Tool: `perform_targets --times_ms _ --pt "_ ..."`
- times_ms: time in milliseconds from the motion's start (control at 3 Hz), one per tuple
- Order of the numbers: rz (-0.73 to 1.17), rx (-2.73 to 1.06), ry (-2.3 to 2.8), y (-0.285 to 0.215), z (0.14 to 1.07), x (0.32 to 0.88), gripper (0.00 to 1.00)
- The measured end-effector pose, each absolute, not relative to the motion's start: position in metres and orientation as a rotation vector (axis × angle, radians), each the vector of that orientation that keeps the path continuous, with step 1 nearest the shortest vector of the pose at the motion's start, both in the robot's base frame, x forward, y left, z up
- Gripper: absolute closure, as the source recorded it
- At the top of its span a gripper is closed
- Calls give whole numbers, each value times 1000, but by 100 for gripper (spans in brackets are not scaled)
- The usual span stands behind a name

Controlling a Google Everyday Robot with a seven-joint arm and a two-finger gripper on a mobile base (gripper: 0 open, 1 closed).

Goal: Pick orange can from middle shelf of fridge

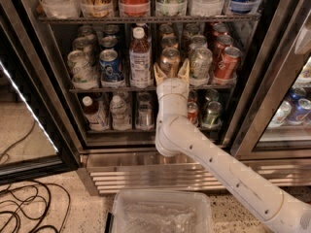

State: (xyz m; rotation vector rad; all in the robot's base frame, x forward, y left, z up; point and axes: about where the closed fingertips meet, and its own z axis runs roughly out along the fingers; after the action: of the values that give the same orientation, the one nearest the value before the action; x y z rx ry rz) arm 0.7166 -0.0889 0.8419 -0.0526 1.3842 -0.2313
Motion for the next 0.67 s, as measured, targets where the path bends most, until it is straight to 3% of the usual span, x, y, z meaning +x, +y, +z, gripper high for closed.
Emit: perform_targets --times_ms 333,667 --pt "-245 -66 1373 -90 847 733 31" --pt "-246 -81 1370 -91 851 746 49"
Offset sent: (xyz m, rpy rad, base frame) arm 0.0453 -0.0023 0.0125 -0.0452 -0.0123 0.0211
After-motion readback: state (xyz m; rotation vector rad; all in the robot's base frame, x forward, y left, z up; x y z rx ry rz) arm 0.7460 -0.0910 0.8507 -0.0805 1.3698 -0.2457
